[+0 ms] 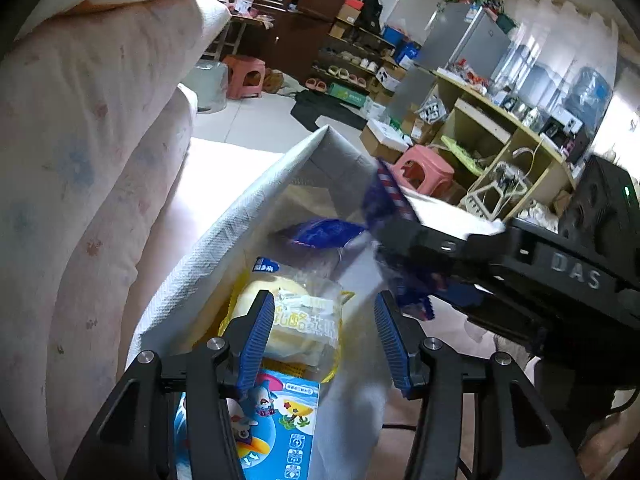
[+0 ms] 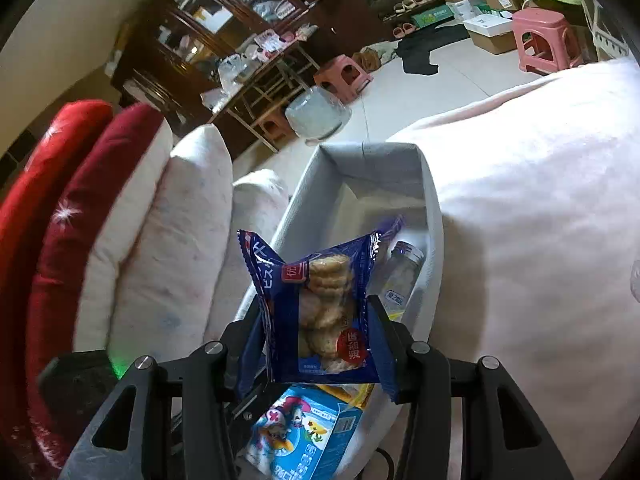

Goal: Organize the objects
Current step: 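Open the right gripper to drop the blue biscuit packet into the white box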

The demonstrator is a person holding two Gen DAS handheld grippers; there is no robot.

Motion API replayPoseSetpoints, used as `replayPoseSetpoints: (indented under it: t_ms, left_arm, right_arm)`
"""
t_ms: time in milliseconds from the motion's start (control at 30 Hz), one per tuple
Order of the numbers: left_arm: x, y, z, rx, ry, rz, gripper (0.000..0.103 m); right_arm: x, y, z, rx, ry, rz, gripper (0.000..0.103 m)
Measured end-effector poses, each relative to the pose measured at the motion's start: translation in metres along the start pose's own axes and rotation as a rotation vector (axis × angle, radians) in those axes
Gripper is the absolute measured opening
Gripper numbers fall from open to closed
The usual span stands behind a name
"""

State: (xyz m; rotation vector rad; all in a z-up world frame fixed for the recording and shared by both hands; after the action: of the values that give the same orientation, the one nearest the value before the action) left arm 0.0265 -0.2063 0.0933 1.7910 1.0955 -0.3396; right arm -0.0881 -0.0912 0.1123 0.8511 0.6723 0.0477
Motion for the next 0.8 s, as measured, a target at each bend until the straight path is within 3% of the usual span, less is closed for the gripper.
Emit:
replayPoseSetpoints:
  t_ms: [100,333,467,667,800]
  left_arm:
    - [-0.001,-0.003,-0.001,-0.017,-0.013,0.010,0.051]
    - [0.000,-0.004,-0.008,-0.022,-0.046,0.013,0.051]
    - [0.000,-0.005,-0.010,-0.017,-0.043,0.012,0.051]
    - [0.001,-0.007,-0.011,-0.022,-0.043,0.017,0.048]
    - [-0.002,-0.006,-0.006,-0.010,-0.022,0.010,0.049]
  right_arm:
    - [0.002,-0.006,-0.002,0.019,0.002,0.022,0.048]
    - [0.004,-0.018,-0.021,-0.047,-0.141,0.150,0.068]
    - [0.002,-0.018,-0.025,-0.064,-0.187,0.159,0.069]
    - [-0.021,-0.022,-0.030,0.008,-0.284,0.090,0.069]
    - [-0.027,-0.036,-0.012,0.062,-0.169,0.129,0.069]
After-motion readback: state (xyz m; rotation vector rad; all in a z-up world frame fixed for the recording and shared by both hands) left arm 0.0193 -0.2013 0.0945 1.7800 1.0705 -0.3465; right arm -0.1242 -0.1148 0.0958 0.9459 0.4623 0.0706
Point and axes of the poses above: each gripper's, at about its wrist camera, not at the fingertips, and y roughly against the way its jaws point, z to its left, x to its underside, the point moved 2 cm from there along -y, roughly the way its jaws point, and after that the axes turned 10 degrees about x, right-handed, at the moved point
